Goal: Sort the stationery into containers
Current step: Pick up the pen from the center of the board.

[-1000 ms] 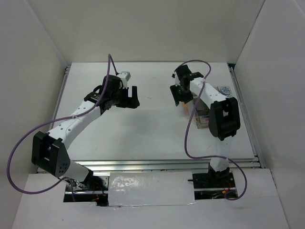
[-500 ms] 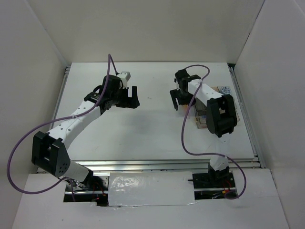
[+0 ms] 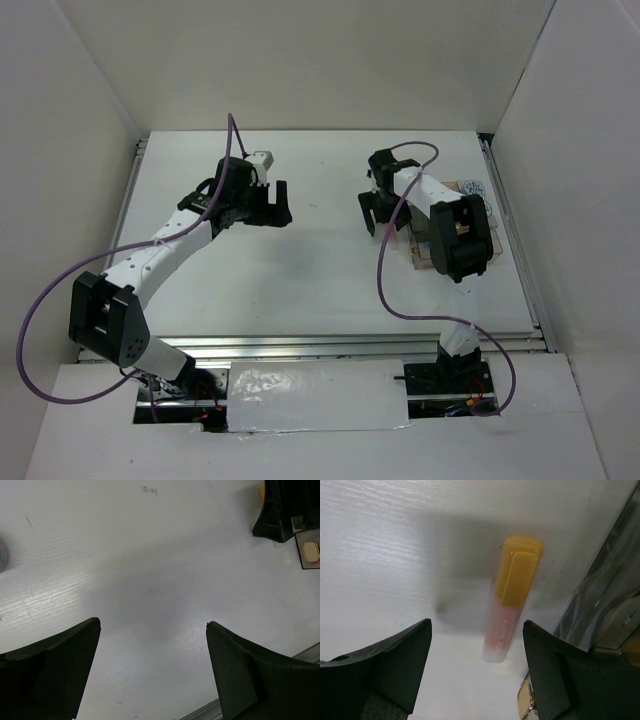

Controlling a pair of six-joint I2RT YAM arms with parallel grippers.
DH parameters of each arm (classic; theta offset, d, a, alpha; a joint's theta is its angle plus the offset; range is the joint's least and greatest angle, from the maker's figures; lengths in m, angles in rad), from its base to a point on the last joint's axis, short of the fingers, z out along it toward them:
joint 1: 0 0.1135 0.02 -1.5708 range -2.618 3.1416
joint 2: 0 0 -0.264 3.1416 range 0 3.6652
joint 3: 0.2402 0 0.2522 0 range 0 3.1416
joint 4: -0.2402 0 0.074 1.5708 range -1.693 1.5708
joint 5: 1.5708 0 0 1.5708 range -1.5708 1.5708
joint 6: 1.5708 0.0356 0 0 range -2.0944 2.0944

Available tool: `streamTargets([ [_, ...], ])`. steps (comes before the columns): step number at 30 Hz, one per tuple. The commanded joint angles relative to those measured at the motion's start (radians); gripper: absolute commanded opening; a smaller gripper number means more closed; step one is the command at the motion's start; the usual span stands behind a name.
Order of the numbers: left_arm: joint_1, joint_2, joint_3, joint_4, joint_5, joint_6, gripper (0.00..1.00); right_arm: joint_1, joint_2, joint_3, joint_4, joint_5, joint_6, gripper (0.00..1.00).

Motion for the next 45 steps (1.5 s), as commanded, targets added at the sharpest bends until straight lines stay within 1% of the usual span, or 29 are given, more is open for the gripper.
streamTargets([
  [1,0.008,0.005,0.029,0.018,0.019,-0.021,0.99,0.002,0.02,0.042,-0.013,-0.016,0.016,0.8],
  [5,0.014,0.014,0.043,0.009,0.022,-0.022,0.99,0.002,0.023,0.051,-0.016,-0.028,0.036,0.8],
  [7,0.019,0.019,0.048,0.005,0.023,-0.023,0.99,0.002,0.029,0.051,-0.019,-0.029,0.041,0.78],
  [8,0.019,0.02,0.046,0.005,0.025,-0.024,0.99,0.002,0.032,0.053,-0.02,-0.034,0.042,0.74],
  [11,0.023,0.031,0.046,0.005,0.034,-0.027,0.99,0.0,0.039,0.058,-0.025,-0.051,0.035,0.68],
  [12,0.023,0.033,0.046,0.007,0.036,-0.027,0.99,0.003,0.036,0.058,-0.028,-0.058,0.028,0.62],
  [14,0.025,0.036,0.048,0.008,0.037,-0.029,0.99,0.012,0.034,0.056,-0.028,-0.088,0.025,0.56],
  [19,0.025,0.051,0.06,0.002,0.043,-0.027,0.99,0.031,0.04,0.048,-0.03,-0.109,0.045,0.49],
  [20,0.026,0.052,0.062,0.001,0.046,-0.027,0.99,0.028,0.051,0.048,-0.034,-0.112,0.048,0.44],
  [22,0.023,0.051,0.06,-0.002,0.046,-0.024,0.99,0.019,0.062,0.047,-0.053,-0.124,0.06,0.41],
  [24,0.025,0.046,0.052,0.004,0.048,-0.023,0.99,-0.001,0.072,0.042,-0.071,-0.172,0.061,0.34],
  [27,0.029,0.036,0.035,0.013,0.065,-0.019,0.99,-0.009,0.072,0.028,-0.08,-0.186,0.076,0.28],
  [28,0.03,0.034,0.029,0.018,0.071,-0.019,0.99,-0.011,0.071,0.027,-0.082,-0.19,0.076,0.22],
  [30,0.034,0.036,0.025,0.018,0.077,-0.016,0.99,-0.011,0.065,0.013,-0.074,-0.201,0.065,0.13],
  [31,0.037,0.031,0.023,0.022,0.082,-0.015,0.99,-0.012,0.054,0.007,-0.071,-0.209,0.048,0.06],
  [32,0.04,0.026,0.022,0.025,0.1,-0.015,0.99,-0.011,0.043,0.002,-0.063,-0.209,0.039,0.03],
  [34,0.06,0.014,0.013,0.039,0.131,-0.015,0.98,-0.009,-0.013,-0.007,-0.053,-0.244,-0.002,0.0],
  [35,0.075,0.007,0.006,0.045,0.169,-0.012,0.97,-0.008,-0.042,-0.004,-0.041,-0.268,-0.021,0.0],
  [36,0.083,-0.01,0.0,0.05,0.192,-0.007,0.97,-0.008,-0.069,0.007,-0.043,-0.31,-0.092,0.0],
  [38,0.108,-0.035,-0.027,0.07,0.265,0.026,0.96,-0.008,-0.164,0.045,-0.06,-0.379,-0.154,0.0],
  [39,0.114,-0.074,-0.038,0.079,0.288,0.045,0.95,-0.004,-0.194,0.057,-0.066,-0.396,-0.236,0.0],
  [40,0.121,-0.099,-0.067,0.091,0.313,0.062,0.94,0.002,-0.26,0.068,-0.069,-0.401,-0.273,0.0],
  [41,0.132,-0.122,-0.084,0.119,0.336,0.095,0.93,0.005,-0.292,0.082,-0.07,-0.402,-0.315,0.0],
  [42,0.138,-0.172,-0.116,0.131,0.373,0.106,0.91,0.023,-0.353,0.084,-0.073,-0.405,-0.415,0.0],
  [44,0.155,-0.219,-0.142,0.159,0.408,0.111,0.9,0.046,-0.415,0.059,-0.068,-0.398,-0.51,0.0],
  [45,0.16,-0.252,-0.161,0.182,0.442,0.1,0.89,0.058,-0.444,0.038,-0.059,-0.393,-0.595,0.0],
])
